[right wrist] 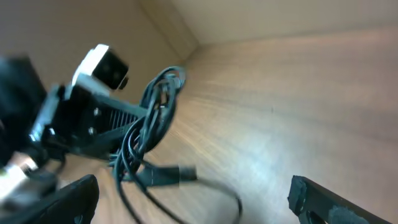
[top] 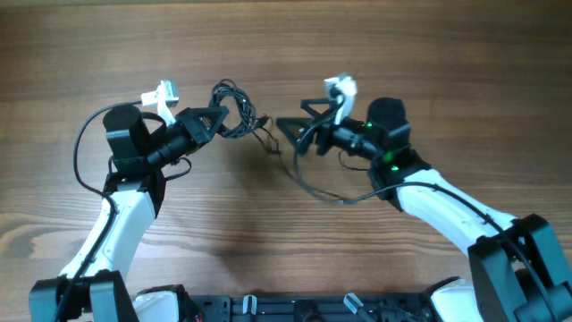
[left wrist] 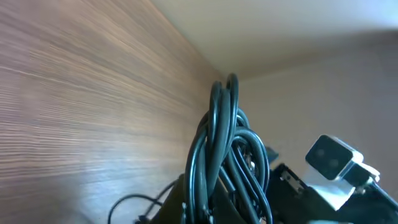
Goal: Untangle cables
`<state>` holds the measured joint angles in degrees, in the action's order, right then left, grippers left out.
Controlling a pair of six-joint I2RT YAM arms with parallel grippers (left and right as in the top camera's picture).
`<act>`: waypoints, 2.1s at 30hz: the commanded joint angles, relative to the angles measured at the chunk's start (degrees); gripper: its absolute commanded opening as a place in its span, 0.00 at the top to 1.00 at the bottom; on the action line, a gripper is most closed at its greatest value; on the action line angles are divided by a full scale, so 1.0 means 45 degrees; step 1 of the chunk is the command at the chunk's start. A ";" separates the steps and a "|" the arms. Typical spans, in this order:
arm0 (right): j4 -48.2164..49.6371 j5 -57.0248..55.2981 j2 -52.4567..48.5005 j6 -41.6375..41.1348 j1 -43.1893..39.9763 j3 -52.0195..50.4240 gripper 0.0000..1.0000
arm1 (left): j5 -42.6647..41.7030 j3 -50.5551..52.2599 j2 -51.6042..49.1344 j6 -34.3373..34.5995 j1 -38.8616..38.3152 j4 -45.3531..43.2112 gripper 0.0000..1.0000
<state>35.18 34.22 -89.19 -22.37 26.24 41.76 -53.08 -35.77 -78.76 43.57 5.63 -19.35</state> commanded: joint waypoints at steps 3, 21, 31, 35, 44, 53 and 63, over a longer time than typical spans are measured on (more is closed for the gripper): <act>-0.0287 -0.2312 0.0058 0.6130 0.1894 0.0296 0.00 | -0.1443 -0.1404 0.0073 -0.0291 0.0073 0.0573 0.96; -0.1307 -0.2069 0.0296 0.3512 0.2535 0.0291 0.96 | -0.2701 -0.1545 0.0073 -0.2390 0.1015 0.0845 0.96; -0.1632 0.4318 0.1156 -0.4337 0.2550 0.0291 0.96 | 0.0476 -0.1545 0.0073 -0.4940 -0.0874 0.1035 0.96; -0.1642 0.3254 0.1156 -0.4401 0.2550 0.0291 0.96 | 0.1059 -0.1545 0.0073 -0.5984 -0.1875 0.1069 0.96; -0.3094 -0.2550 0.1156 -0.3837 0.1899 0.0291 0.96 | -0.0262 -0.1545 0.0073 -0.7694 -0.2050 0.2123 0.96; -0.5950 -0.1549 0.1156 -0.0758 0.1909 0.0291 0.24 | 0.2671 -0.1545 0.0073 -0.7689 -0.2050 0.2171 0.96; -0.3225 -0.1399 0.2501 0.1851 0.0729 0.0291 0.05 | 0.2322 -0.1545 0.0073 -0.7592 -0.2050 0.2327 0.96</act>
<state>15.62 26.98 -78.65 -20.64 30.09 42.35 -40.97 -41.54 -78.76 10.11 -3.40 -9.13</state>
